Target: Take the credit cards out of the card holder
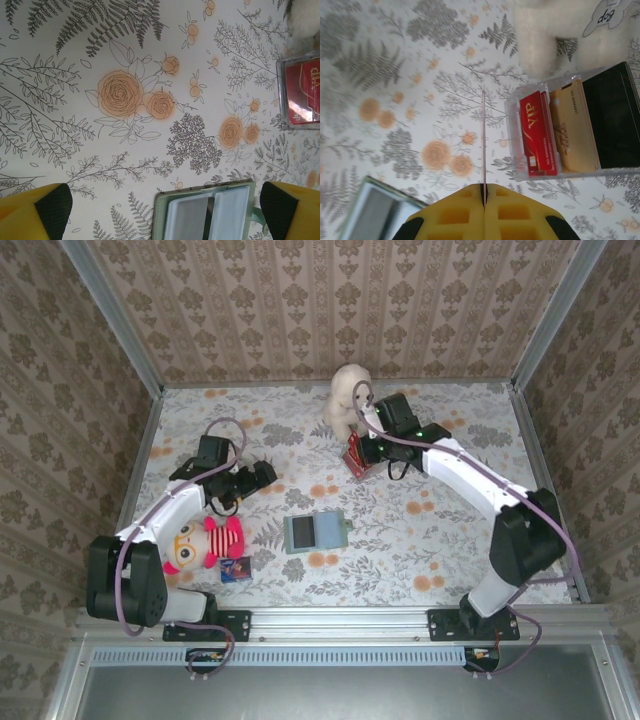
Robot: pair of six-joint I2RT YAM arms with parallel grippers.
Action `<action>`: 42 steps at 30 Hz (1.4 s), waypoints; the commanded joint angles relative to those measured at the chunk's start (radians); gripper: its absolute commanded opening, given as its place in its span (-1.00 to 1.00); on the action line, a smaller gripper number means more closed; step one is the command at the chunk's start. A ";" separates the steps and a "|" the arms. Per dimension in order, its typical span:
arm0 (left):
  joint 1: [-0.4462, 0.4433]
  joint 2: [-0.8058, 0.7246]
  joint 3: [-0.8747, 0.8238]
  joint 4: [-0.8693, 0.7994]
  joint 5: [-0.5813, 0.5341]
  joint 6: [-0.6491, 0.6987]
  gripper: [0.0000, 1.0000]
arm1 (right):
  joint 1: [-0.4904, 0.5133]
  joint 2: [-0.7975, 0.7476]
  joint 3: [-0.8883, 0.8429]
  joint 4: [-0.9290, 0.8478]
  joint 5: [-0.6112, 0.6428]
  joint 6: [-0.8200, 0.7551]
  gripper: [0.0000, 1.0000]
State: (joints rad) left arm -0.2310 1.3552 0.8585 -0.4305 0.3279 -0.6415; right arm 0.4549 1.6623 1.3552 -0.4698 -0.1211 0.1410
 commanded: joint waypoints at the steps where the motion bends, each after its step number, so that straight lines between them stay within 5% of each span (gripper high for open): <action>1: 0.017 -0.027 0.015 -0.046 -0.024 0.048 1.00 | -0.008 0.069 0.078 -0.062 0.051 -0.115 -1.00; 29: 0.098 0.050 0.045 0.016 0.188 0.006 1.00 | -0.045 0.333 0.183 0.000 0.053 -0.229 -1.00; 35: 0.098 0.050 0.040 0.001 0.187 0.004 1.00 | -0.046 0.322 0.181 -0.023 0.010 -0.218 -0.58; 42: 0.098 0.044 0.055 -0.039 0.202 0.005 1.00 | -0.070 0.246 0.175 -0.057 0.003 -0.145 -0.47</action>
State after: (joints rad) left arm -0.1421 1.4055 0.9047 -0.4297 0.5030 -0.6281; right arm 0.4046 1.9743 1.5181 -0.4889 -0.0879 -0.0513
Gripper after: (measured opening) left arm 0.999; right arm 0.261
